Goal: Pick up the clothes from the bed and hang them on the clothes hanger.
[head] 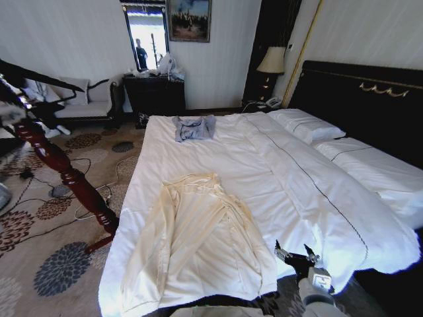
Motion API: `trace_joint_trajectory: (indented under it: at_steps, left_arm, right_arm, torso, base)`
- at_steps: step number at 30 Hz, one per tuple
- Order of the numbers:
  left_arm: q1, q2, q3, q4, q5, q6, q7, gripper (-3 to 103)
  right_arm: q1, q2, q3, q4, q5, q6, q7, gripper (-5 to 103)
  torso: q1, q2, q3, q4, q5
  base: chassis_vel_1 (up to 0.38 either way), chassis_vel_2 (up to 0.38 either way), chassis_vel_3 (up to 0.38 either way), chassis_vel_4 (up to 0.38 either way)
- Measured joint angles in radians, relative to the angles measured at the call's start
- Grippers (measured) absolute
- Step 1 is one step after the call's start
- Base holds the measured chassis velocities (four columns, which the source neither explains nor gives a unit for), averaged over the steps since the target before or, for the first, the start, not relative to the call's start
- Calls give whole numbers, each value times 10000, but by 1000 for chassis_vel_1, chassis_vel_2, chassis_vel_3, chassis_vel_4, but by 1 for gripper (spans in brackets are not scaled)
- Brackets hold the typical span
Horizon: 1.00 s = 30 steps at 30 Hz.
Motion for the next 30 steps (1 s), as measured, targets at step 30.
trace_joint_trajectory:
  at_steps: [30]
  left_arm:
    - [-2778,-415,3408,3112,1658,-97,197,93]
  right_arm:
    - [113,163,-252,-145,-27,-111,53,100]
  torso:
    - [-1,1,1,-1,-4]
  base:
    - [0,0,0,0]
